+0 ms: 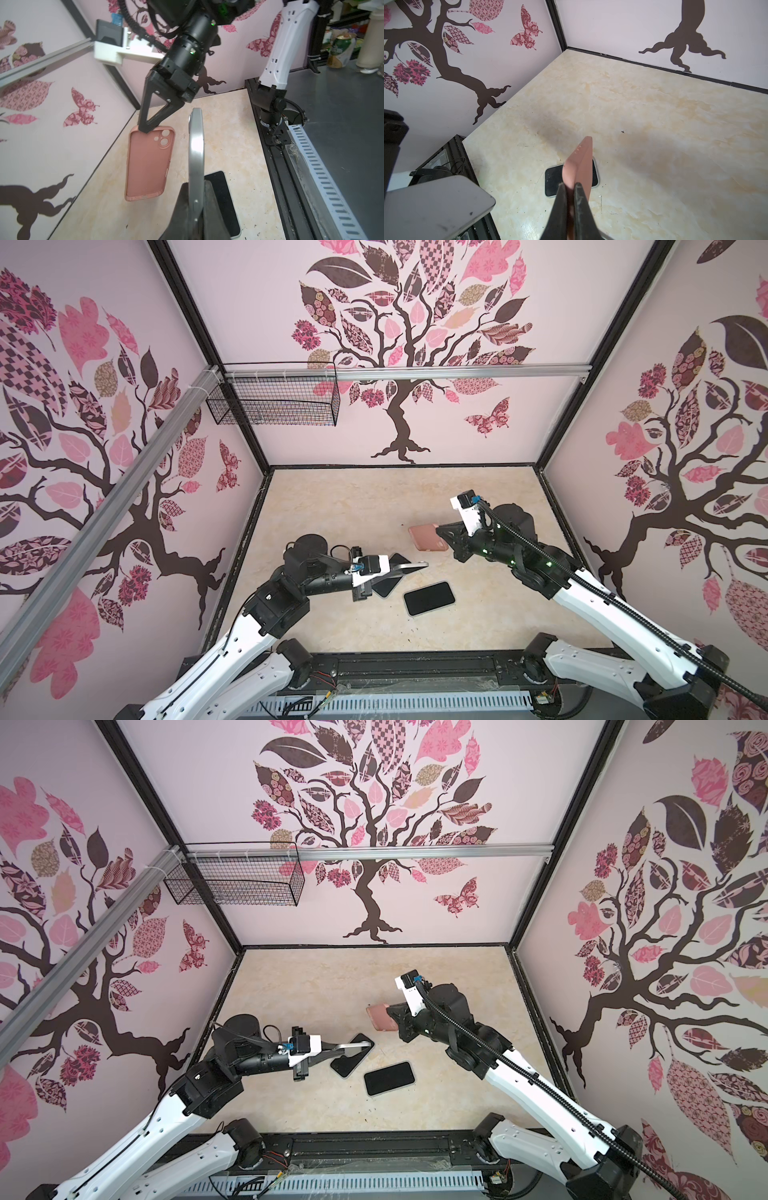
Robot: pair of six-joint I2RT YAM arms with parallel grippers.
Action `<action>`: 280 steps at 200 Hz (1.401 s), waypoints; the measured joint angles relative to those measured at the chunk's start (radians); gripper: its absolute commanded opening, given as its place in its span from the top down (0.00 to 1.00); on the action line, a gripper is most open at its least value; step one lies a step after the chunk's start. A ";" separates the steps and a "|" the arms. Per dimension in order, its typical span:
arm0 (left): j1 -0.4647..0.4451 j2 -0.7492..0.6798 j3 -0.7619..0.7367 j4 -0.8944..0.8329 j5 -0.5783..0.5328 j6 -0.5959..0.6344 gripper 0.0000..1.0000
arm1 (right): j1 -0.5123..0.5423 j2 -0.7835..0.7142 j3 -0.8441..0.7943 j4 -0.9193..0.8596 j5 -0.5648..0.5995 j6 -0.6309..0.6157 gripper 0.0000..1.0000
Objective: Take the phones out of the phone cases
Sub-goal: 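Lower the bare silver phone with the left gripper while the right holds the case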
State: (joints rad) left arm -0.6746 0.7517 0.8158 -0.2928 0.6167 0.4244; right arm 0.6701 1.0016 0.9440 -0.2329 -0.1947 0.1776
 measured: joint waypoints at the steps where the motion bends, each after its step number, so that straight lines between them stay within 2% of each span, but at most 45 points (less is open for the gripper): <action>1: 0.005 0.000 0.000 0.002 0.000 -0.010 1.00 | 0.000 -0.002 -0.005 0.003 0.000 0.001 1.00; 49: 0.203 0.111 0.003 0.029 -0.018 -0.309 1.00 | -0.002 -0.040 -0.092 0.062 0.036 0.085 1.00; 91: 0.344 0.334 0.107 -0.028 0.027 -0.534 1.00 | -0.028 0.017 -0.084 0.072 0.050 0.151 1.00; 126: 0.433 0.499 0.182 -0.071 0.089 -0.653 1.00 | -0.031 0.026 -0.112 0.152 0.041 0.199 1.00; 164: 0.492 0.599 0.198 -0.173 0.123 -0.682 1.00 | -0.032 0.029 -0.194 0.260 0.036 0.262 1.00; 203: 0.576 0.612 0.197 -0.203 0.099 -0.682 1.00 | -0.041 0.089 -0.198 0.341 0.054 0.328 1.00; 244: 0.581 0.622 0.197 -0.234 -0.001 -0.623 1.00 | -0.045 0.192 -0.206 0.466 0.034 0.417 1.00; 280: 0.581 0.718 0.200 -0.271 -0.035 -0.565 1.00 | -0.045 0.308 -0.201 0.513 -0.015 0.495 1.00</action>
State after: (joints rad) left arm -0.0933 1.4700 1.0161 -0.5640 0.5819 -0.1402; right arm 0.6250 1.3098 0.7429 0.2806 -0.2100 0.6724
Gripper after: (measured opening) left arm 0.080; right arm 0.075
